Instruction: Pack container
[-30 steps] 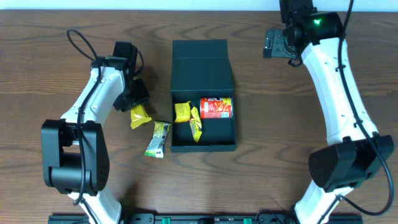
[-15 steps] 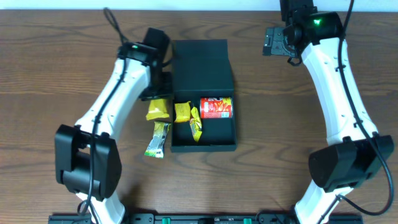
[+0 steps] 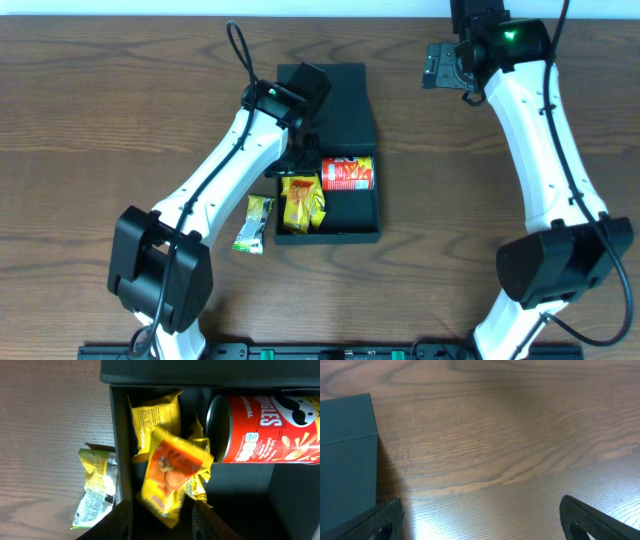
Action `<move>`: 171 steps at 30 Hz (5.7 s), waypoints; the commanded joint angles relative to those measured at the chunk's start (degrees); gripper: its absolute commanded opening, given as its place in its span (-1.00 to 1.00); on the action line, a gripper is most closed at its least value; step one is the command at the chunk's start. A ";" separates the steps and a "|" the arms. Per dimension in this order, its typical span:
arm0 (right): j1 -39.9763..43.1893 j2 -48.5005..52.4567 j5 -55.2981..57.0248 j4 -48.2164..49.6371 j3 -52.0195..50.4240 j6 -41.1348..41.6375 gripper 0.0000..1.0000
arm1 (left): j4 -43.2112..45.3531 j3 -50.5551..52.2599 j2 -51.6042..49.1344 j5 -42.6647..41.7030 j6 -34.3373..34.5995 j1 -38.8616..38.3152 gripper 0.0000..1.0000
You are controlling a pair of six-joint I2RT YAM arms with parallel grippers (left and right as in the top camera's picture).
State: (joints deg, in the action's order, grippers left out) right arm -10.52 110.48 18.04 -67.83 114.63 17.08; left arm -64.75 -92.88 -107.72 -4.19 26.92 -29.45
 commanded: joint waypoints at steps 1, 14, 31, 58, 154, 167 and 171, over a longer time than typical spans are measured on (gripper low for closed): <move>0.07 -0.33 1.03 0.09 0.63 -0.87 0.98 | -0.42 -1.09 -0.11 0.17 2.29 -0.20 -0.21; 0.07 -0.33 0.04 -2.73 0.63 -0.87 0.98 | -4.74 -1.11 7.89 4.83 -0.81 1.97 -0.09; 0.55 -0.35 -4.15 -8.74 0.63 -0.85 0.98 | -9.16 17.55 13.73 9.42 -13.62 0.52 0.56; 0.17 -0.35 -7.10 -11.26 0.63 1.09 0.98 | 20.98 42.38 13.81 12.09 -8.90 -0.09 0.57; -0.81 -0.33 -7.41 -6.08 0.61 1.31 0.98 | 5.01 14.88 15.91 -26.34 -48.00 -0.07 -0.48; 0.04 -0.68 -12.57 -13.97 0.61 1.79 0.99 | 2.45 4.48 17.88 -14.01 -25.83 10.03 0.14; 0.31 -2.49 -12.63 -16.22 0.59 1.66 0.99 | 1.40 4.15 21.57 -5.27 -16.24 14.95 0.29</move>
State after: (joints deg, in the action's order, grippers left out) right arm -10.72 110.41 5.96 -83.42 114.63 17.80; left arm -62.74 -87.48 -89.21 -18.22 0.67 -17.06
